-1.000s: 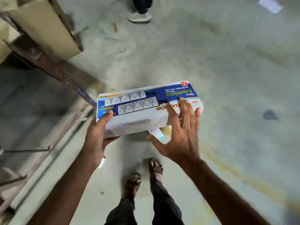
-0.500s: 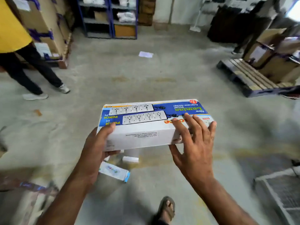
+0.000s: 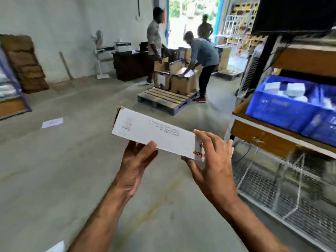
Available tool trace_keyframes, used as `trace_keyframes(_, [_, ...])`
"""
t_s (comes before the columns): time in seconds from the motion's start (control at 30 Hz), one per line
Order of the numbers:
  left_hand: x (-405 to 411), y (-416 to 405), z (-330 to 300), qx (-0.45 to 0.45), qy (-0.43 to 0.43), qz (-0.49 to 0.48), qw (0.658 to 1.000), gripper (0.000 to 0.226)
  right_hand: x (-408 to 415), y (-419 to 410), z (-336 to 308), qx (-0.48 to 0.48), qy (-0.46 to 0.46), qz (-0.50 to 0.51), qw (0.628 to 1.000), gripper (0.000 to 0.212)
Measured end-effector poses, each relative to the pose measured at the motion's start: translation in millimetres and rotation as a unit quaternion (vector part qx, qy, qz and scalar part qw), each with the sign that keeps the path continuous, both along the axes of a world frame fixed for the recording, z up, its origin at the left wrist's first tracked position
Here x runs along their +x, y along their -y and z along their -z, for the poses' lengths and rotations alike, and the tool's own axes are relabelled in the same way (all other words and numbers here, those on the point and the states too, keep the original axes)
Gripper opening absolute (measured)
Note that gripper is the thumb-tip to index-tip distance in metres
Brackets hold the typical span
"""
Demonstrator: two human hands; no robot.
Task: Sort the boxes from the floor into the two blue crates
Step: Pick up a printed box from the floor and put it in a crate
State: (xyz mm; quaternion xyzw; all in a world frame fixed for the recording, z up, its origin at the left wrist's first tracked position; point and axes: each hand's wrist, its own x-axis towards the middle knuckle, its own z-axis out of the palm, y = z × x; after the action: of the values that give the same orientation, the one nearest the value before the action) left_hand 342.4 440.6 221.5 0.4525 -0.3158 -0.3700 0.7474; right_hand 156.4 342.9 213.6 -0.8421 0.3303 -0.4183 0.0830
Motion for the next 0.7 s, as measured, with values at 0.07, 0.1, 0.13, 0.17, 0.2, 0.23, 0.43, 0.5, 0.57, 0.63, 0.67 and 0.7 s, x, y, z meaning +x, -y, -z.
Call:
trace_keyframes(0.07, [-32,56,-2,-0.021,-0.017,0.043,0.999,0.113,-43,45,-9,-0.016,-0.015,0.034,0.999,0.067])
trace_keyframes(0.1, [-48,84,-2,-0.034,-0.025,0.067,0.997,0.111,-64,67,-13,-0.026,-0.022,0.056,0.998,0.068])
trace_keyframes(0.13, [-61,107,-2,-0.046,-0.03,0.092,0.994,0.107,-82,84,-17,-0.035,-0.027,0.078,0.996,0.069])
trace_keyframes(0.17, [-80,133,-3,-0.055,-0.037,0.115,0.991,0.101,-103,103,-21,-0.047,-0.03,0.104,0.993,0.071])
trace_keyframes(0.2, [-97,156,-5,-0.059,-0.048,0.131,0.989,0.093,-122,119,-25,-0.061,-0.032,0.126,0.99,0.072])
trace_keyframes(0.23, [-115,181,-8,-0.057,-0.057,0.141,0.987,0.085,-142,136,-30,-0.078,-0.035,0.146,0.986,0.072])
trace_keyframes(0.43, [-198,298,-42,-0.034,-0.106,0.174,0.978,0.039,-247,218,-44,-0.12,-0.046,0.259,0.957,0.075])
trace_keyframes(0.5, [-212,335,-56,-0.009,-0.071,0.191,0.979,0.05,-274,243,-45,-0.135,-0.057,0.293,0.945,0.072])
trace_keyframes(0.57, [-228,378,-67,0.028,0.002,0.249,0.968,0.049,-296,270,-44,-0.145,-0.062,0.325,0.932,0.073])
trace_keyframes(0.63, [-242,419,-69,0.053,0.058,0.277,0.958,0.027,-313,294,-42,-0.151,-0.061,0.344,0.925,0.073])
trace_keyframes(0.67, [-251,441,-70,0.059,0.071,0.286,0.954,0.026,-321,309,-41,-0.151,-0.063,0.352,0.922,0.073])
trace_keyframes(0.7, [-260,465,-69,0.056,0.077,0.298,0.95,0.032,-329,324,-42,-0.147,-0.064,0.361,0.919,0.073])
